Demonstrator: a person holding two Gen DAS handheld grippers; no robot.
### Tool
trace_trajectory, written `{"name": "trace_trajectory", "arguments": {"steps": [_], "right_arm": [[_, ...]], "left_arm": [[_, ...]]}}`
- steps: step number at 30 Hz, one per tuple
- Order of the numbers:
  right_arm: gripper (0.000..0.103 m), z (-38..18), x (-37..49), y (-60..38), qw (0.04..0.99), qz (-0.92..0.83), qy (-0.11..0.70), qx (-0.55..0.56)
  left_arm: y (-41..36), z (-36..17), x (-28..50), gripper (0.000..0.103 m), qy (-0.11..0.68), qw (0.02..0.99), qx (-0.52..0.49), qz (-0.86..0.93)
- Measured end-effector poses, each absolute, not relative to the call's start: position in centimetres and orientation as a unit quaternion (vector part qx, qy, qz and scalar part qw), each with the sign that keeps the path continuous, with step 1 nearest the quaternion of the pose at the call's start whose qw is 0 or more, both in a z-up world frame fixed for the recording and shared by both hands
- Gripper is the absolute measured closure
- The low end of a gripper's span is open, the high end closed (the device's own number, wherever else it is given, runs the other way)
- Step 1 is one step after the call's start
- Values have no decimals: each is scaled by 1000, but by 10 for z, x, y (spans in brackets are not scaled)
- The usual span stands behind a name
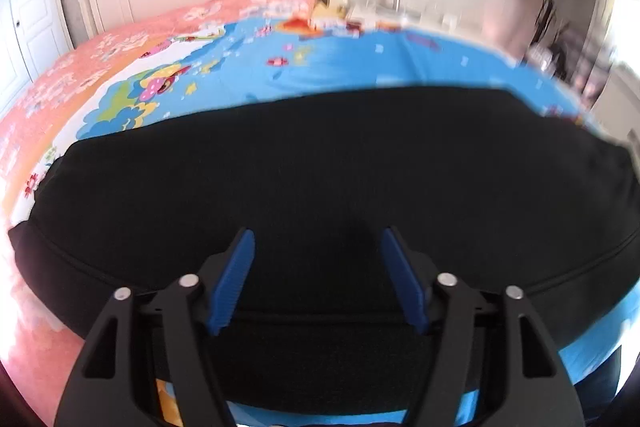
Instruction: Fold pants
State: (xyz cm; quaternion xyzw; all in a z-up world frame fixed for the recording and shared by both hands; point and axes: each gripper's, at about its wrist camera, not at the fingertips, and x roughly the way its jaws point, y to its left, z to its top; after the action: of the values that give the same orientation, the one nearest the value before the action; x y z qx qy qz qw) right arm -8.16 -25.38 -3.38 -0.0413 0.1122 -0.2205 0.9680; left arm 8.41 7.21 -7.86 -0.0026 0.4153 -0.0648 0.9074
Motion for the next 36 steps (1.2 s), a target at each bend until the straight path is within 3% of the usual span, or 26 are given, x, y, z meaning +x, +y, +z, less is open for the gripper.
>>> {"name": "trace_trajectory", "arguments": {"steps": [3, 9, 15, 20, 23, 24, 26, 28, 35, 36], "right_arm": [[4, -37, -70, -268, 967, -208, 148, 5], [4, -38, -61, -281, 957, -231, 171, 40], [4, -36, -58, -271, 945, -282, 167, 9], [4, -36, -66, -270, 965, -223, 132, 35], [4, -34, -70, -262, 968, -226, 112, -2], [4, -33, -72, -260, 966, -233, 108, -7], [14, -32, -72, -259, 964, -243, 107, -19], [33, -32, -70, -262, 961, -248, 117, -12], [37, -48, -54, -300, 953, -149, 221, 145], [44, -52, -52, -305, 949, -136, 233, 165]], "left_arm": [[84, -75, 82, 2, 403, 913, -6, -54], [97, -78, 83, 2, 430, 902, -21, -25], [97, -63, 61, 2, 320, 946, 40, 17], [95, -55, 59, 3, 304, 951, 48, -15], [95, -52, 60, 16, 316, 948, 29, -33], [94, -51, 58, 25, 314, 948, 19, -44], [93, -50, 60, 39, 315, 948, 21, -43], [89, -53, 63, 54, 324, 945, 22, -46], [84, -55, 64, 54, 335, 940, 7, -60], [84, -54, 65, 54, 335, 940, 6, -61]]}}
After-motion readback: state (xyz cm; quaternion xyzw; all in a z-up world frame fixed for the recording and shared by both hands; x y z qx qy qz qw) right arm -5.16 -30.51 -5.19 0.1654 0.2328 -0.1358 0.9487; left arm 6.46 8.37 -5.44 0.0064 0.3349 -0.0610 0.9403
